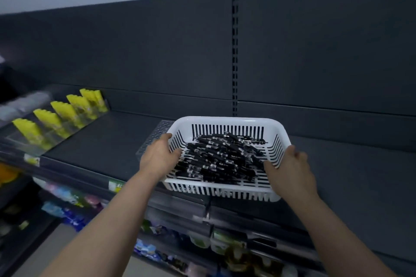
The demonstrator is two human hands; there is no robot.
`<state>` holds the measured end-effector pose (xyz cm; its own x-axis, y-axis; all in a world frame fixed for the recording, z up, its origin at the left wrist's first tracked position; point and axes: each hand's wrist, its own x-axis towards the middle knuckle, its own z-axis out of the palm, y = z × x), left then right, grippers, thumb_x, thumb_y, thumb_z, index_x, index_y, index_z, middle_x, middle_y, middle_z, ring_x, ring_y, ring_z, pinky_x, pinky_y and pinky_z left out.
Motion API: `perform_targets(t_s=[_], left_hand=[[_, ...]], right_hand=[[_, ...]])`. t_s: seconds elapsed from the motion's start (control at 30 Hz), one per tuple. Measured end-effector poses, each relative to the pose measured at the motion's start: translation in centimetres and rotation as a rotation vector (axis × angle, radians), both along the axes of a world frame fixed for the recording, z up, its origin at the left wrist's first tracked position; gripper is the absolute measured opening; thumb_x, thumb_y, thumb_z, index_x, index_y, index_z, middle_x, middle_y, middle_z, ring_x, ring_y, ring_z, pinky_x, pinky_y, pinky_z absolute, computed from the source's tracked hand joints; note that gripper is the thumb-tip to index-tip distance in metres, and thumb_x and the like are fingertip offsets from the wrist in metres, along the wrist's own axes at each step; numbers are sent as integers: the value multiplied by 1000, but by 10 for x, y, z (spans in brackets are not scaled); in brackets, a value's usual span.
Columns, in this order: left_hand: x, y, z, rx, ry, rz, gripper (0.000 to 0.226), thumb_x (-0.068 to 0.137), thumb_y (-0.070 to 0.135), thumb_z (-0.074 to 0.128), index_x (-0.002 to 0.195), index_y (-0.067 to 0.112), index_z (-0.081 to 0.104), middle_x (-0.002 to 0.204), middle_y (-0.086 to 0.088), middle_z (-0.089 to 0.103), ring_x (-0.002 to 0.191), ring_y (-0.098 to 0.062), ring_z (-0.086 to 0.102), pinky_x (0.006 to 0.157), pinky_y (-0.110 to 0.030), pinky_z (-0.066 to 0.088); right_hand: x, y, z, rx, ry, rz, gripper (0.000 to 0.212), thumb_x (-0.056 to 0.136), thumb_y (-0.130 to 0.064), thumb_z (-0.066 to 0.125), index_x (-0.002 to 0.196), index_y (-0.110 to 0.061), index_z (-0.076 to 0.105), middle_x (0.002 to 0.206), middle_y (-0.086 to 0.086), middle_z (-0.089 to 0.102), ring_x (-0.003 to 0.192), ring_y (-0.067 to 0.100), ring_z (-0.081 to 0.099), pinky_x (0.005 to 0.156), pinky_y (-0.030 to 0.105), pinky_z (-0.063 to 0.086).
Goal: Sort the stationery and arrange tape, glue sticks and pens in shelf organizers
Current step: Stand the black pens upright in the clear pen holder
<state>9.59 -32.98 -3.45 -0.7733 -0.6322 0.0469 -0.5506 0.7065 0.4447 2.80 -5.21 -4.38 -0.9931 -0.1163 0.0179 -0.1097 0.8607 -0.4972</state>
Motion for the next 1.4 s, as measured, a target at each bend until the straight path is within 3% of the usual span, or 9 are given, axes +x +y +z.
perform_targets(t_s=[0.13,0.23,0.37,0.5,0.6,0.83,0.93,1.1,1.4], left_hand=[[-2,-39,-8,-47,15,-60,58,88,38,60,140,23,40,137,-8,50,122,-33,47,93,-45,44],[-6,-55,-12,-67,23,-146,56,89,35,58,140,22,40,140,-5,48,125,-31,39,93,-44,42],[-4,-72,-9,156,182,-164,49,92,35,55,138,21,44,131,-6,56,129,-26,39,96,-41,43],[13,-94,3,168,295,-187,34,95,23,51,128,18,56,125,-3,63,116,-22,56,94,-37,48],[30,-113,9,107,294,-174,32,94,15,50,124,17,60,122,-2,64,112,-21,59,94,-33,48],[42,-167,2,3,181,-151,33,93,13,55,125,19,59,124,-3,64,115,-25,57,94,-34,47],[25,-187,-3,-71,66,-281,40,92,14,56,131,22,55,134,0,57,124,-24,50,100,-38,43],[-25,-208,-8,-146,-93,-573,51,90,19,55,139,29,45,143,5,46,133,-24,36,107,-39,36],[-63,-239,-18,-112,-345,-816,66,94,47,51,150,37,17,160,9,8,146,-19,3,116,-48,20]], right_hand=[[10,-37,-8,14,-27,-29,76,90,-47,51,144,-6,14,130,12,34,96,24,48,69,33,42],[13,-52,-7,135,-16,-87,80,90,-50,49,145,-4,13,140,16,32,122,32,43,89,43,42],[15,-73,4,282,104,-57,69,93,-48,45,146,-10,21,156,15,11,144,32,10,110,49,23],[18,-114,17,209,258,171,38,93,-36,46,127,-23,54,134,0,50,118,21,50,87,36,46],[22,-149,21,200,229,295,34,94,-33,46,126,-25,57,124,-2,58,106,21,58,79,34,50],[14,-220,28,174,230,456,27,94,-33,48,115,-26,63,108,-3,67,97,21,61,66,30,47],[7,-248,30,186,175,461,30,94,-34,46,118,-23,60,109,-3,65,97,21,60,72,32,50],[-13,-292,24,327,84,451,25,96,-35,40,98,-19,58,84,-4,58,74,19,53,52,27,31],[-15,-323,24,290,-24,349,25,97,-35,39,94,-17,56,86,-1,57,77,20,53,63,30,38]])
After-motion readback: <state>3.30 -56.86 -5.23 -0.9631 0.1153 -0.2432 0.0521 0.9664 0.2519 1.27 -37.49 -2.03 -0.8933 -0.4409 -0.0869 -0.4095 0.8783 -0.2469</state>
